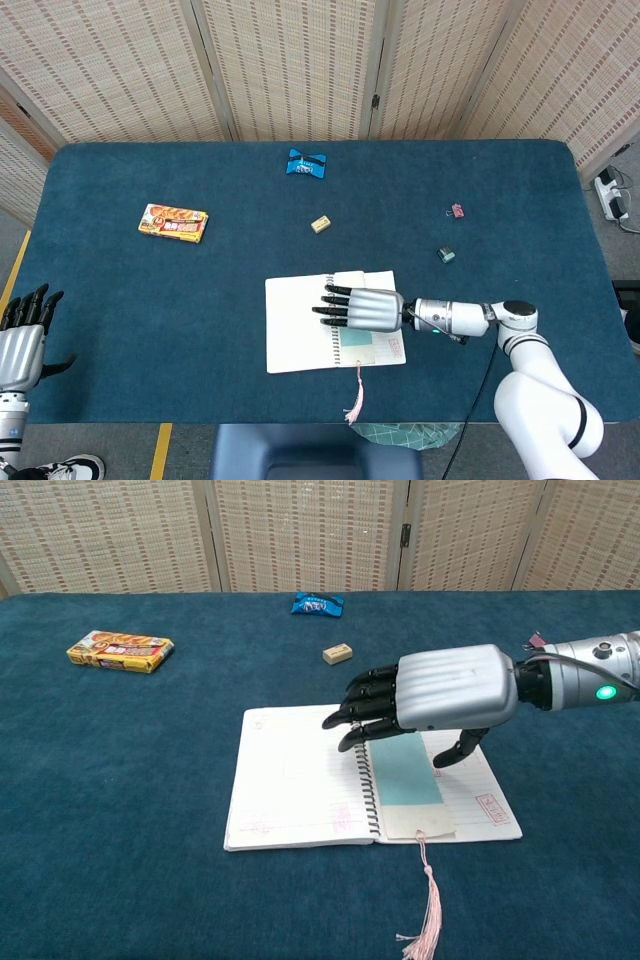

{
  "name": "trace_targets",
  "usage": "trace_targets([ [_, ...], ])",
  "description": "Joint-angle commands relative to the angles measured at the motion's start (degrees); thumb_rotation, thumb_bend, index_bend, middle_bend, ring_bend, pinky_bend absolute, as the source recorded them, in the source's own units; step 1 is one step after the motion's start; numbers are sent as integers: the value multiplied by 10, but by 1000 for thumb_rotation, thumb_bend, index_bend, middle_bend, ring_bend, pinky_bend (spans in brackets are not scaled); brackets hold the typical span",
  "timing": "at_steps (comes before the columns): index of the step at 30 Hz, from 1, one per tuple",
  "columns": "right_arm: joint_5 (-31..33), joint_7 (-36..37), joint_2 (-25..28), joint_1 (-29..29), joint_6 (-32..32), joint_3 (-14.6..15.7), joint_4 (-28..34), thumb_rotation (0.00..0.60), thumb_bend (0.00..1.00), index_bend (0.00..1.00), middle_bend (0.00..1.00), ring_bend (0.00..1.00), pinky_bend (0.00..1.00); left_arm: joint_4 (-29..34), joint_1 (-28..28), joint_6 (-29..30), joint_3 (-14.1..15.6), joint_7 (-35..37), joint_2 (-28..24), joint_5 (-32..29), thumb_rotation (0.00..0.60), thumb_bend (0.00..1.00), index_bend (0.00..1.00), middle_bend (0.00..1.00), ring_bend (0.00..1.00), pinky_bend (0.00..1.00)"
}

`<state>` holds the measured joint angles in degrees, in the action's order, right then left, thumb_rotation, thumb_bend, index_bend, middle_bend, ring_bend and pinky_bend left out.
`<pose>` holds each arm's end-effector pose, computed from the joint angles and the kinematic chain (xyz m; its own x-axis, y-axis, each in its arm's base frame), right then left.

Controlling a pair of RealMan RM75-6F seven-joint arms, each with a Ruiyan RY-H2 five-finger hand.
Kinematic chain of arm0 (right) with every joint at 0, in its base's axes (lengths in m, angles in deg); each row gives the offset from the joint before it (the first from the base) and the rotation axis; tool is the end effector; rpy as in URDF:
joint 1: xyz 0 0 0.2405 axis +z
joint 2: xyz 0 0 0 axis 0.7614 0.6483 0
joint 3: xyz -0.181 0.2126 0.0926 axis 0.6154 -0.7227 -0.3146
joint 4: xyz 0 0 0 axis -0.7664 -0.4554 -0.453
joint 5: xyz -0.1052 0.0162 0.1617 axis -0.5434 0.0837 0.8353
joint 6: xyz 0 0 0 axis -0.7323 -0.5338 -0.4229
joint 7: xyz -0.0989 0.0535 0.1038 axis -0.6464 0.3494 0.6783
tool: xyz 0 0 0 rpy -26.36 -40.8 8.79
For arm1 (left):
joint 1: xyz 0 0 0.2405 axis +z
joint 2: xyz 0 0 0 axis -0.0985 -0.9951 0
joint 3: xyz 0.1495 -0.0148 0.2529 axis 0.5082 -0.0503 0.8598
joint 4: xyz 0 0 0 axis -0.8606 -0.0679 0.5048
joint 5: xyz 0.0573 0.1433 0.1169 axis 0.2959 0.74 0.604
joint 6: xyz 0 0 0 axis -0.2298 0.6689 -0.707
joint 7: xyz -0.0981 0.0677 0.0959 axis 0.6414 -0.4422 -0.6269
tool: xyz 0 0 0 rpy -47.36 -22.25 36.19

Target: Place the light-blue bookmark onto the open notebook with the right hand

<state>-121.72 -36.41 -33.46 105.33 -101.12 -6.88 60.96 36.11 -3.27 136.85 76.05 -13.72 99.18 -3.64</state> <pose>-0.1728 -0.4052 -0.0349 0.7704 0.2938 0.5658 0.0840 -0.9265 0.3667 -0.3685 0.2237 0.1730 0.5213 0.0752 0.8500 0.8417 0.1185 -0.5267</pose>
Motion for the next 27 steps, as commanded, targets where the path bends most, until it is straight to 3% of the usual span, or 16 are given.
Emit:
trace_targets([
  [1,18,16,6,-7,-14,-15,5,600,227,139,65,117,117,0,0,1,1,2,0,2,600,215,142,0,0,14],
  [5,71,85,20,-33,-39,-61,39,600,213,117,56,110,116,0,1,4,1,5,-1,7,600,216,143,0,0,14],
  [7,116,107,29,-59,-52,-100,67,600,204,112,43,96,110,0,1,5,2,8,-2,11,600,215,143,0,0,14],
  [10,207,88,47,-119,-66,-174,155,600,142,114,42,77,73,3,0,8,4,12,-7,20,600,216,141,0,0,14],
  [12,254,49,92,-164,-54,-198,263,600,56,100,29,55,67,3,-1,9,5,16,-8,28,600,216,134,0,0,14],
  [17,354,-129,274,-257,-20,-203,588,600,0,1,0,0,67,2,0,24,9,31,-10,55,600,215,115,0,0,14],
  [21,438,-272,386,-307,10,-183,761,600,0,0,0,0,25,8,3,40,15,39,-11,78,600,216,115,0,0,14],
  [24,501,-358,435,-343,3,-174,838,600,0,0,0,0,0,15,5,50,22,42,-13,99,600,215,115,0,0,14],
  [27,517,-365,450,-383,-25,-169,859,600,0,0,0,0,0,19,7,57,32,45,-15,120,600,216,114,0,0,14],
])
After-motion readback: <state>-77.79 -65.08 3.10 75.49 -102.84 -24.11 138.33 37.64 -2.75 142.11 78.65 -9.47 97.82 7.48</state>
